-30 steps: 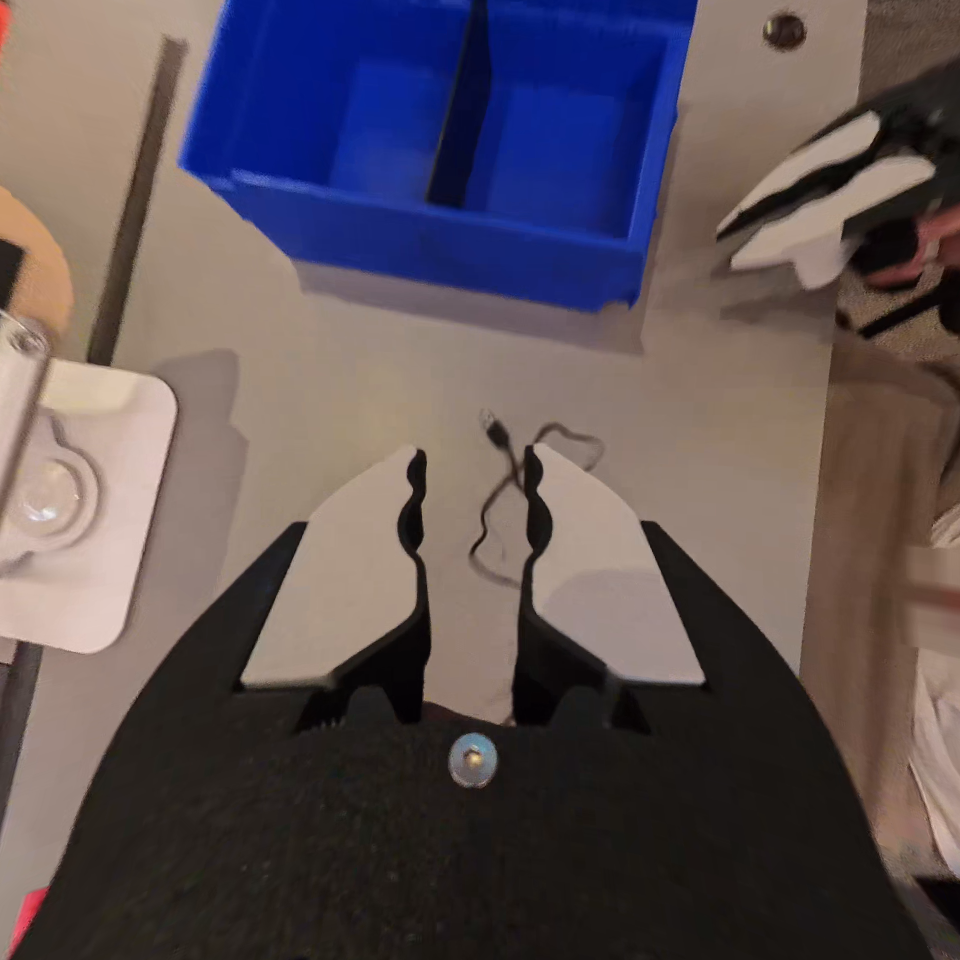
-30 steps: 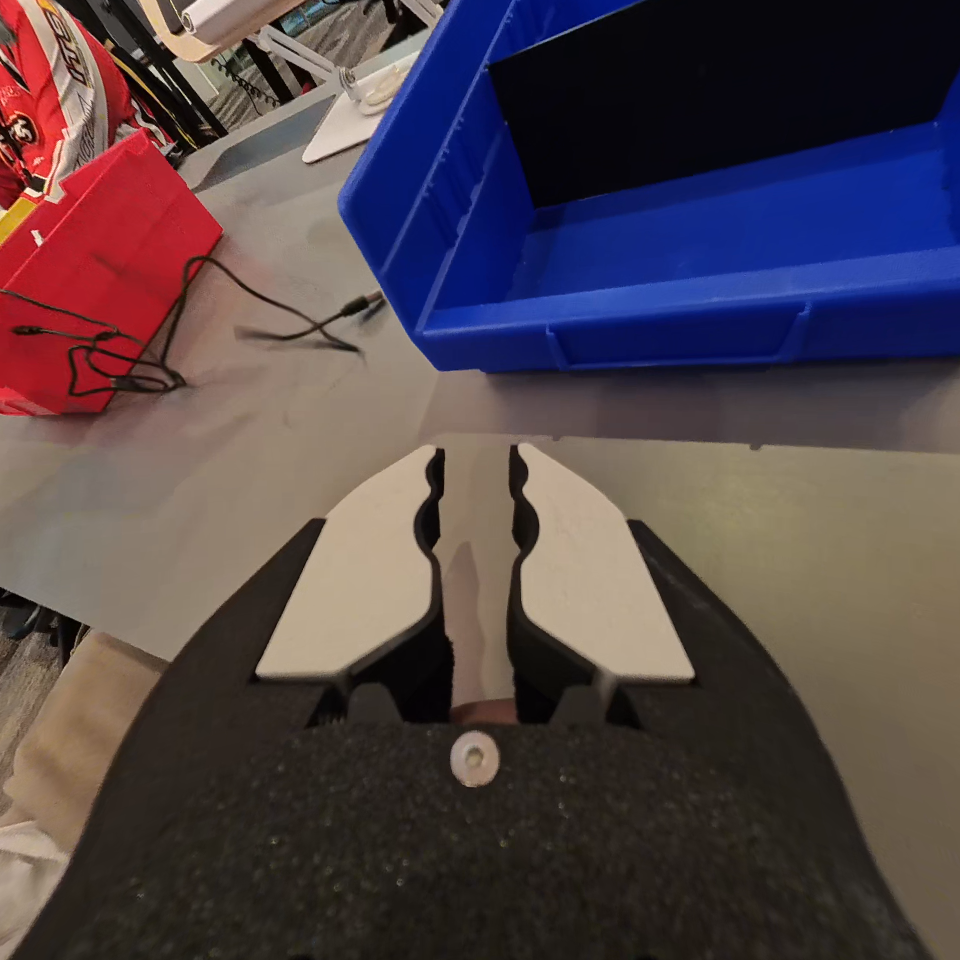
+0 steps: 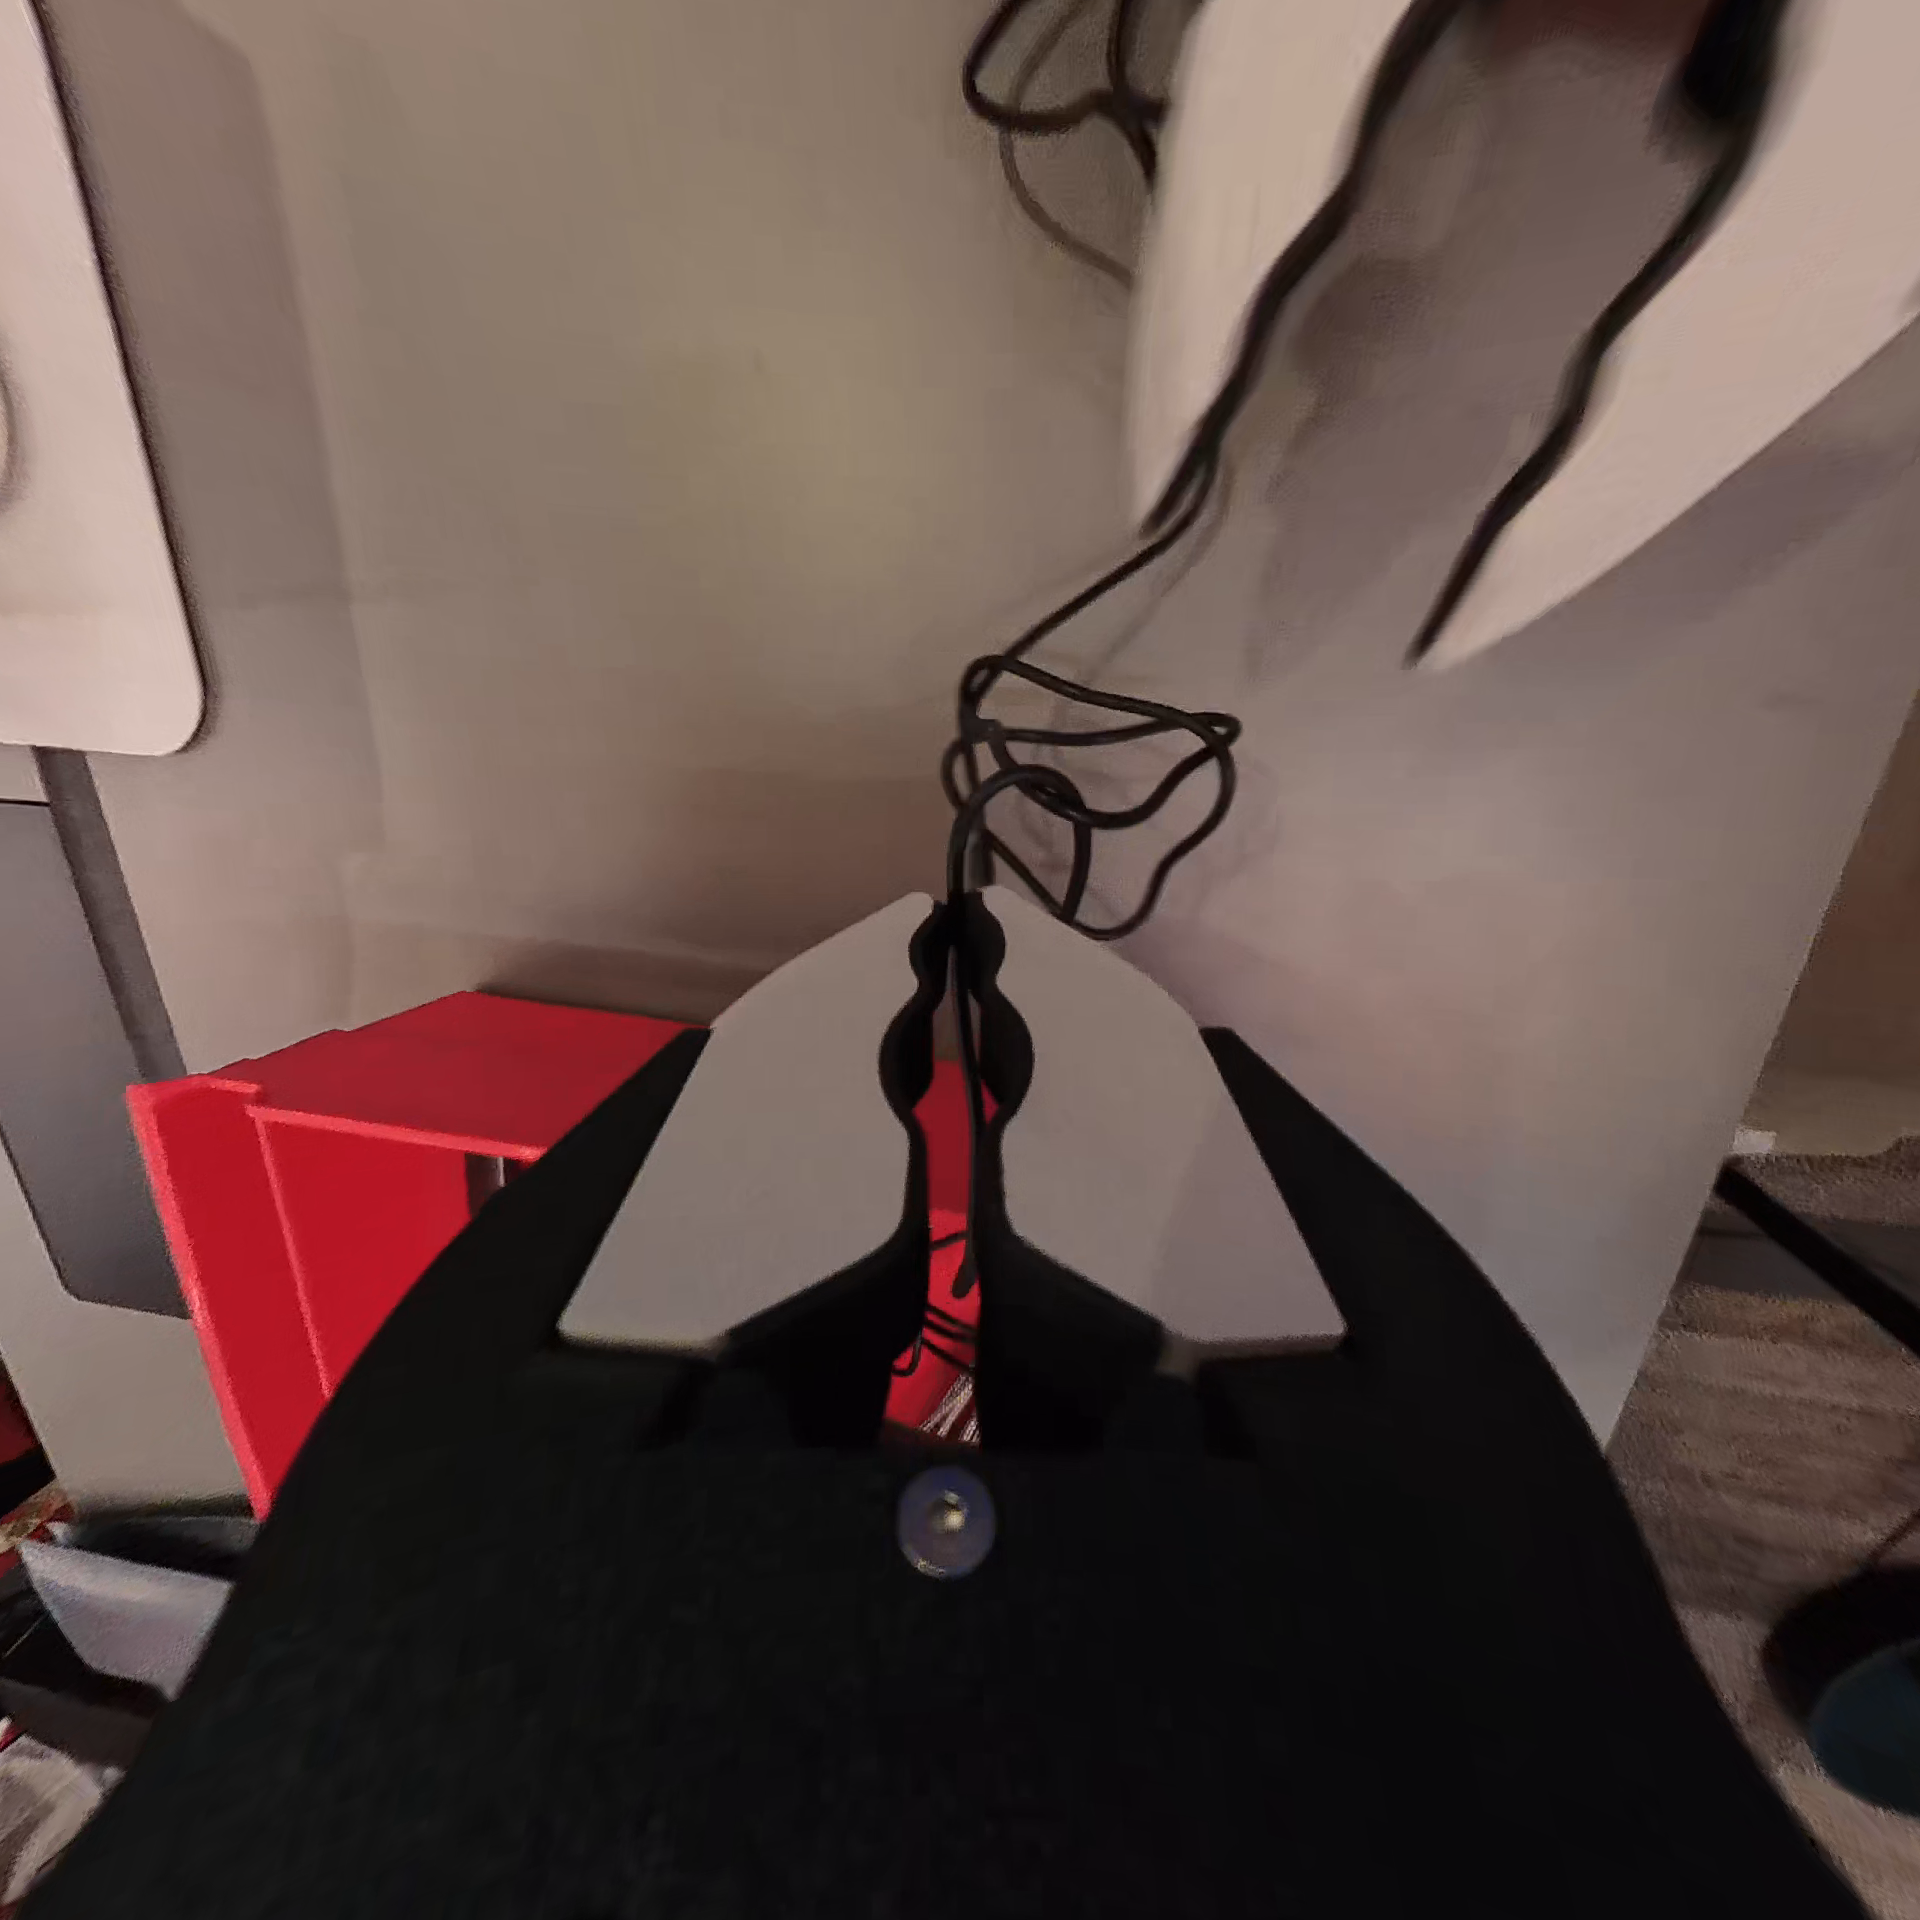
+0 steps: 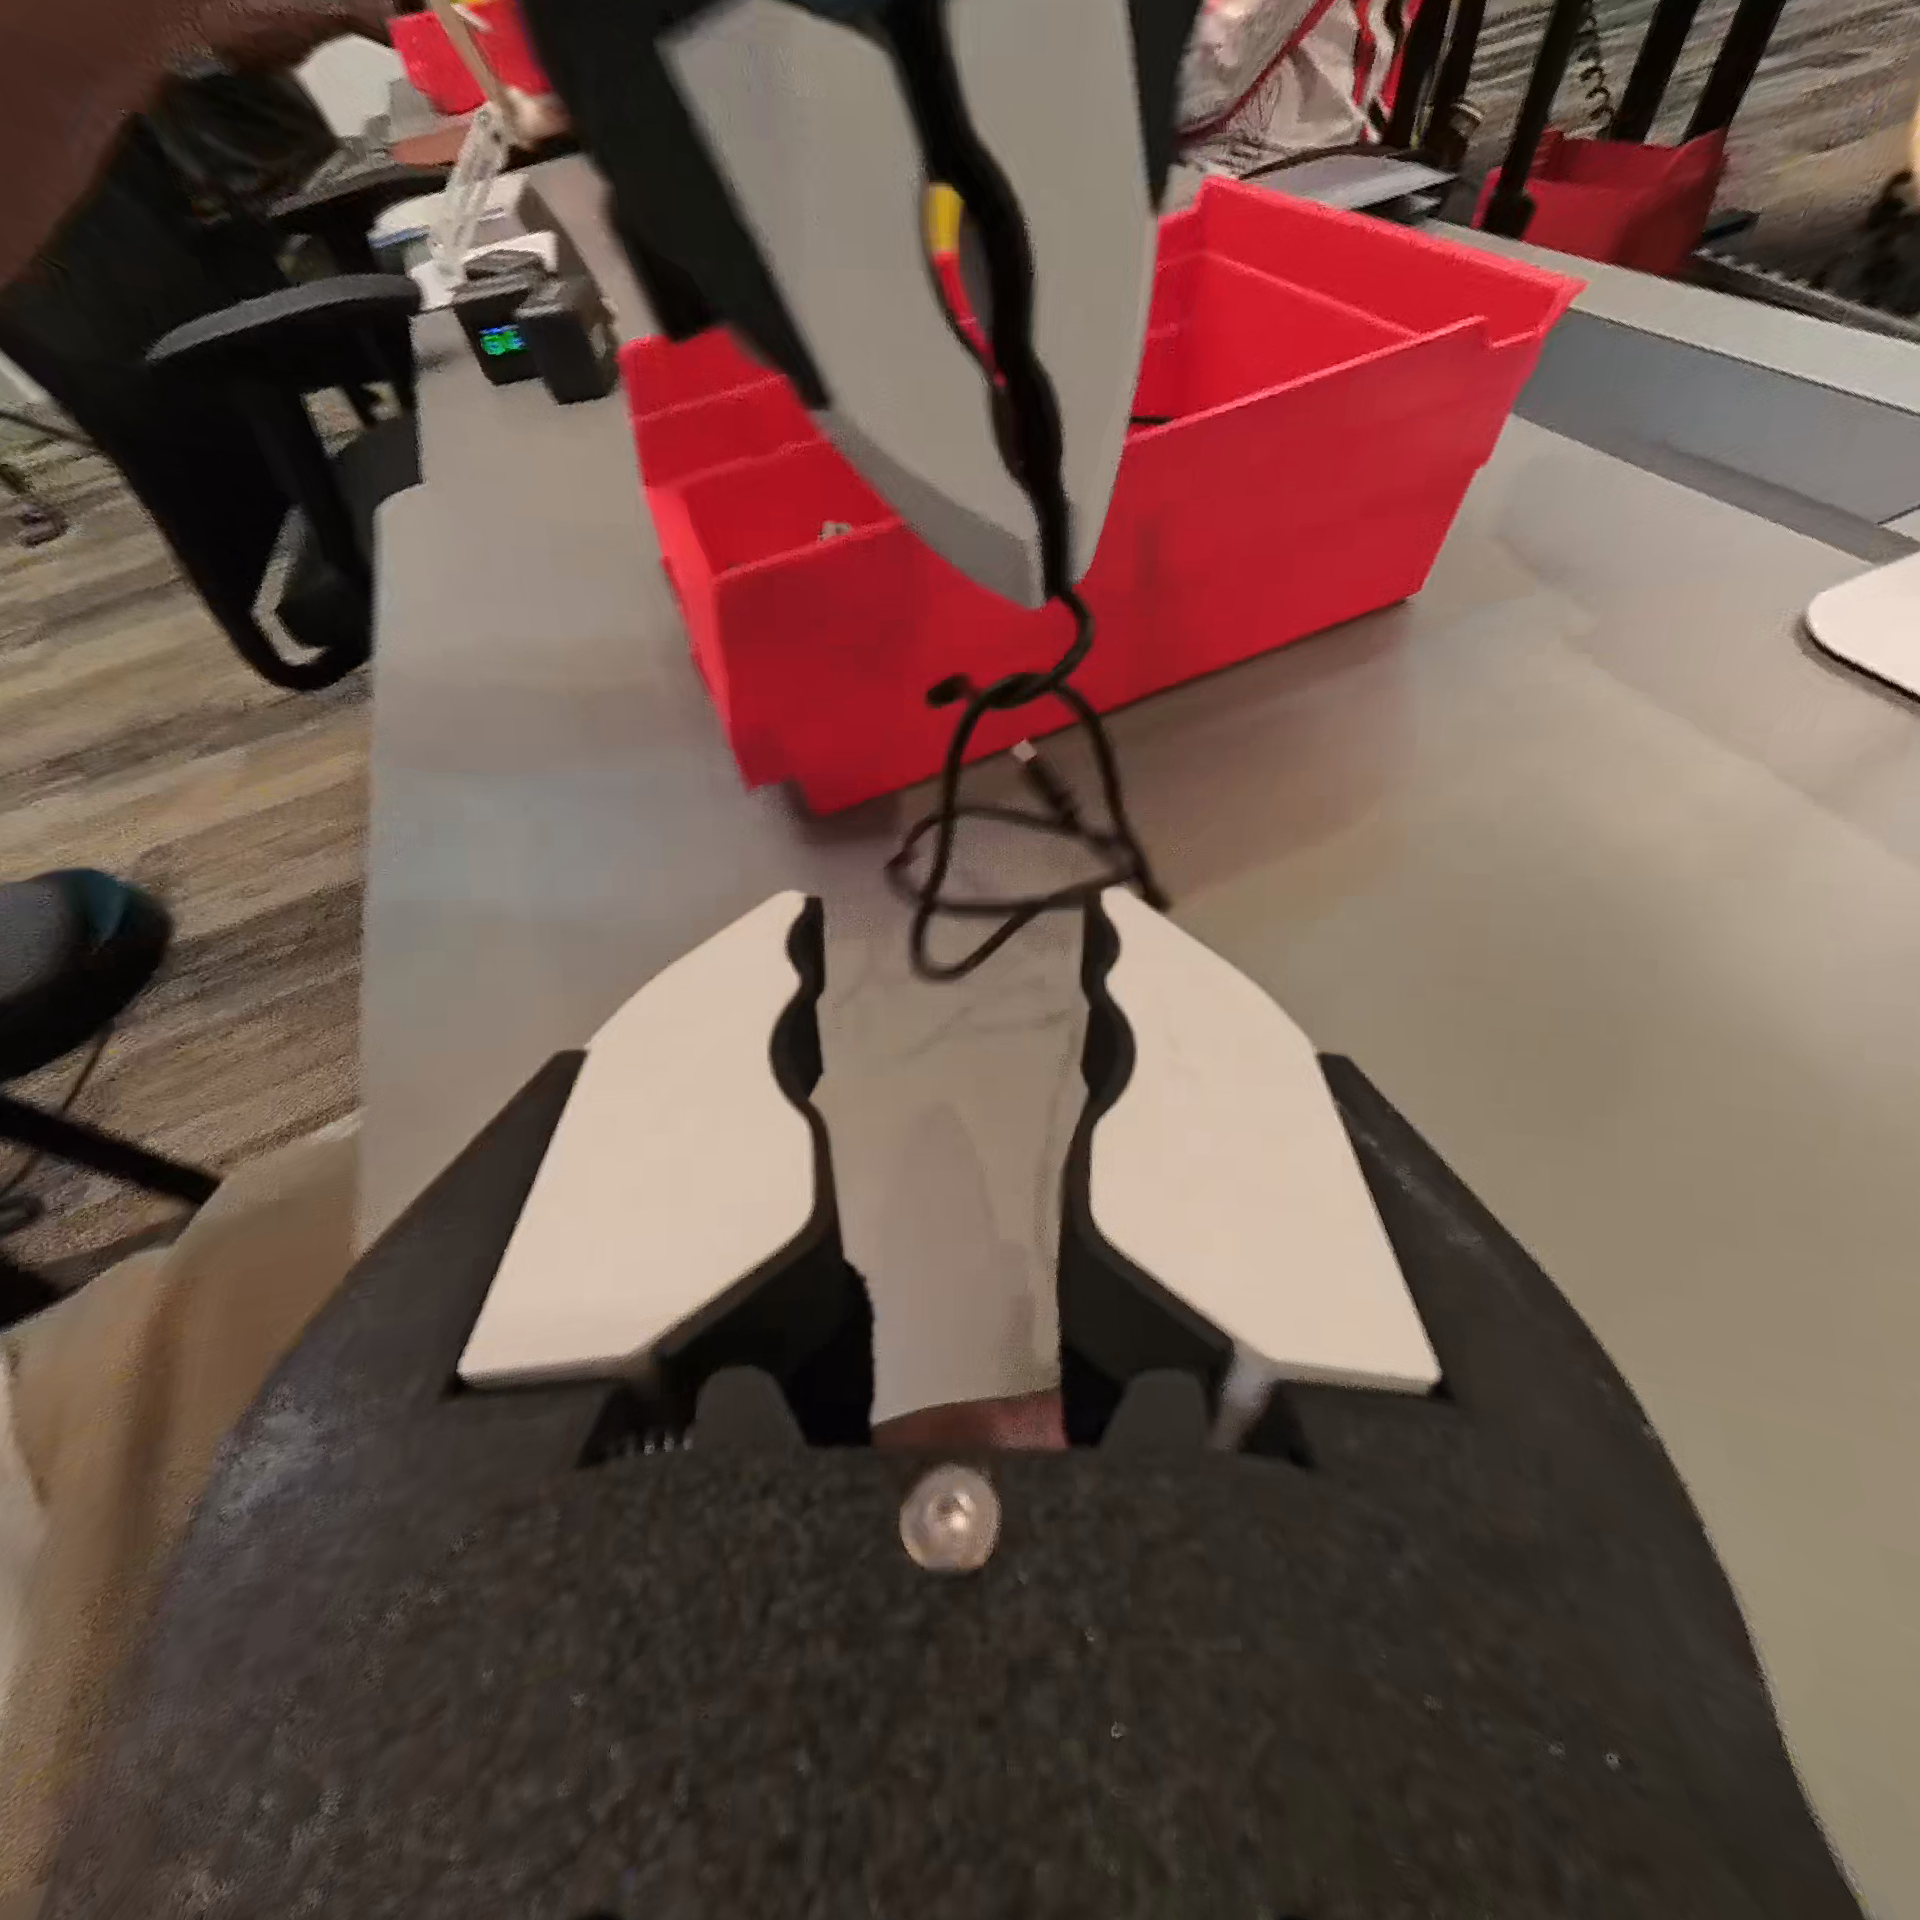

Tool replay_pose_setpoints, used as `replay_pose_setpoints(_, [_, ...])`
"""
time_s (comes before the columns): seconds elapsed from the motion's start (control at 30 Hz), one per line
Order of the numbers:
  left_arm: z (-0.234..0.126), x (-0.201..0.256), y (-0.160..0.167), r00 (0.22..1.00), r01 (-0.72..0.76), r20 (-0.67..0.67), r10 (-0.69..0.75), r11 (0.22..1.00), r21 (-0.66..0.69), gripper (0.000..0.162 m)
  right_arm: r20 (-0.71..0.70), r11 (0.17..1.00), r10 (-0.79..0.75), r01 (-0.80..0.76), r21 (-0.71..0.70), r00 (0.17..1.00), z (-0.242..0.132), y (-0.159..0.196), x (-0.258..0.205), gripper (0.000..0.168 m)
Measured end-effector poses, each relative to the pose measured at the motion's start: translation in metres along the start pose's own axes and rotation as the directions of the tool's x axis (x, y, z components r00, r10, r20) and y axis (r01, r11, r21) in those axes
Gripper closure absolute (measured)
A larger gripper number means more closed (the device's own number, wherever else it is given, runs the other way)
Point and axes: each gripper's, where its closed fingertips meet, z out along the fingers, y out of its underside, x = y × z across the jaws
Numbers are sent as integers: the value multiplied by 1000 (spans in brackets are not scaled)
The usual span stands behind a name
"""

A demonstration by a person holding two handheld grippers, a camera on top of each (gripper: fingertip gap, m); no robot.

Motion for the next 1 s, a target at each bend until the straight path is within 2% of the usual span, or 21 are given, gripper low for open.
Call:
replay_pose_setpoints(0.07, [-5,-1,-4,999,16,33,-17,999,36,160,-60,1000,13,-13,4,998,24,-3,12,123])
replay_pose_setpoints(0.13, [-10,0,-8,998,44,49,-48,995,89,160,-80,998,56,-52,44,995,34,-7,17,133])
replay_pose_setpoints(0.23, [-19,2,-20,993,98,48,-110,973,208,160,-20,993,98,-97,63,995,38,-10,8,165])
replay_pose_setpoints(0.33, [-28,4,-37,984,161,24,-179,928,335,160,-7,993,51,-50,107,999,32,-21,-1,166])
replay_pose_setpoints(0.47, [-41,-4,-47,967,204,46,-249,875,439,160,-8,1000,-2,2,26,1000,33,-10,-7,166])
replay_pose_setpoints(0.57, [-60,-6,-57,950,278,-40,-308,785,554,160,37,998,29,-27,-57,999,35,11,-13,166])
replay_pose_setpoints(0.63, [-68,-9,-59,934,327,-89,-345,733,596,160,44,998,31,-28,-57,999,35,14,-16,167])
replay_pose_setpoints(0.77, [-71,-25,-29,918,319,15,-397,758,569,160,-53,985,-32,23,-171,998,29,27,2,166])
replay_pose_setpoints(0.87, [-65,-37,23,892,323,146,-428,828,458,160,-105,968,-11,-16,-251,994,12,40,24,166])
replay_pose_setpoints(1.0, [-57,-36,92,867,378,190,-461,856,354,160,-199,954,-2,-58,-294,980,-16,49,55,166])
